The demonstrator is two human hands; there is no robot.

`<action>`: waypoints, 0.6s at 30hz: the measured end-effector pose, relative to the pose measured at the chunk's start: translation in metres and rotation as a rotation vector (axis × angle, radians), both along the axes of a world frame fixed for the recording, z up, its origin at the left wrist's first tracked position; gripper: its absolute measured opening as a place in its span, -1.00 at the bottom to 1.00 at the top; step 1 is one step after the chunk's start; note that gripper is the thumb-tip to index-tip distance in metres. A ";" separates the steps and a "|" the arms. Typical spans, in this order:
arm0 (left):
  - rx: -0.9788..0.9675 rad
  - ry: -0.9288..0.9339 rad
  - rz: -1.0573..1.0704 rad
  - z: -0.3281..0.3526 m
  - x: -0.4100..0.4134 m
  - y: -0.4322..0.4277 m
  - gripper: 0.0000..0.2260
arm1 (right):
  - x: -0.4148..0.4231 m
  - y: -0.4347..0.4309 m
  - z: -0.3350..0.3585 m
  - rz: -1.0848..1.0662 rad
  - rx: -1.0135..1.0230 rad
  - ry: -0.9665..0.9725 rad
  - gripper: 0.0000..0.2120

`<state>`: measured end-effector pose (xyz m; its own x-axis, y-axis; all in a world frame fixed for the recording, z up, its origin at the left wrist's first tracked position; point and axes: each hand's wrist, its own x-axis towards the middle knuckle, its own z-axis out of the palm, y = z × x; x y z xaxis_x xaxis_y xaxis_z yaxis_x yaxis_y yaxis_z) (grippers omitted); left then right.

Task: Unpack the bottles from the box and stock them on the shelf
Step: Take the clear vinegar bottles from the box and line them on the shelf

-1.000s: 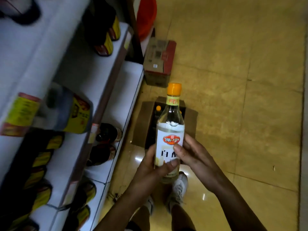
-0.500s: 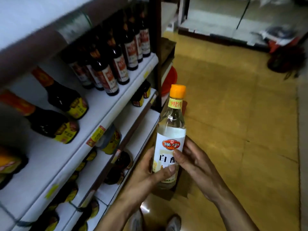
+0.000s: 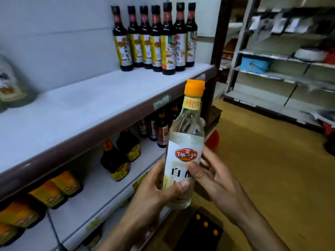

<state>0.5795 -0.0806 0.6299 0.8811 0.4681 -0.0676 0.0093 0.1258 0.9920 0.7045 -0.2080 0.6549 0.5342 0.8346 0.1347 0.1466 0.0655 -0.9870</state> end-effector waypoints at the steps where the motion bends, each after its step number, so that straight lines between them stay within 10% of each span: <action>1: 0.017 -0.019 0.016 0.010 -0.005 0.007 -0.54 | -0.003 0.009 0.010 0.009 0.010 -0.021 -0.51; 18: 0.235 -0.195 0.258 0.110 -0.128 0.135 -0.59 | -0.110 0.161 0.125 0.161 0.191 -0.368 -0.62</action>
<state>0.4514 0.0542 0.7402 0.7181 0.6587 0.2246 -0.1840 -0.1315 0.9741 0.5948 -0.0475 0.7795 0.2875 0.8447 0.4514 0.4587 0.2923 -0.8391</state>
